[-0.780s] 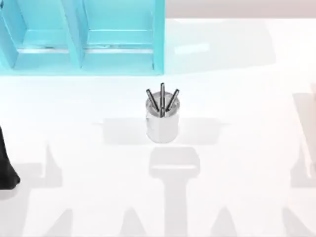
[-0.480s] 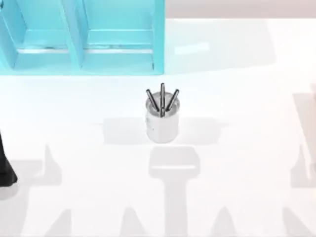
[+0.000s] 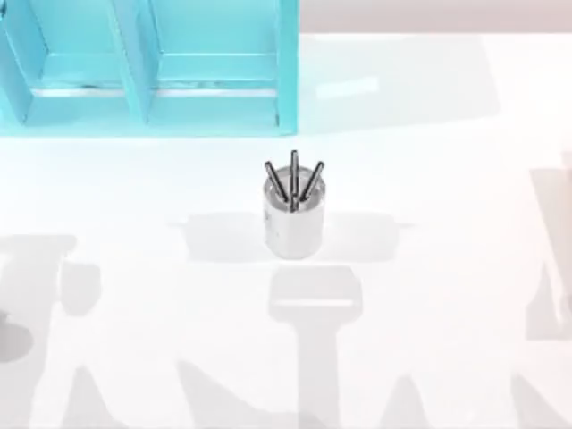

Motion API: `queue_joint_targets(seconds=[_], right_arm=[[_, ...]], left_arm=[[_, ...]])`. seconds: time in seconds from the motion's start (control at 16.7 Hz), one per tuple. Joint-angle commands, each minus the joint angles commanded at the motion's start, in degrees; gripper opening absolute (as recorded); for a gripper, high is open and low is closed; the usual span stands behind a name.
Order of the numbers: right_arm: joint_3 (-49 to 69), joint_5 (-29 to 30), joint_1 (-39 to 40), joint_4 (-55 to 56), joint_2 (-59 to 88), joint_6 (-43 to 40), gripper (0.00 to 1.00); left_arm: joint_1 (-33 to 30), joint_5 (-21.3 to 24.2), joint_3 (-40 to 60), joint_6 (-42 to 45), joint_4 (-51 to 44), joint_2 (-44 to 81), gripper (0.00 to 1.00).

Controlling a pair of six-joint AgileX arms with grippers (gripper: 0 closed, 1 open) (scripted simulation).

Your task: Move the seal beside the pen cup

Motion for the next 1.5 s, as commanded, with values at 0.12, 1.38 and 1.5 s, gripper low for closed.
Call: queue_joint_targets(seconds=[0.12, 1.38, 1.5], right_arm=[[0.0, 0.0, 0.0, 0.0, 0.0, 0.0, 1.00], [0.0, 0.0, 0.0, 0.0, 0.0, 0.0, 1.00], [0.0, 0.0, 0.0, 0.0, 0.0, 0.0, 1.00]], left_arm=[[1.5, 0.0, 8.2, 1.7, -8.6, 11.7, 1.00], [7.8, -0.1, 38.2, 8.2, -36.7, 53.4, 1.00], [7.9, -0.1, 34.5, 8.3, -31.3, 54.8, 1.00]])
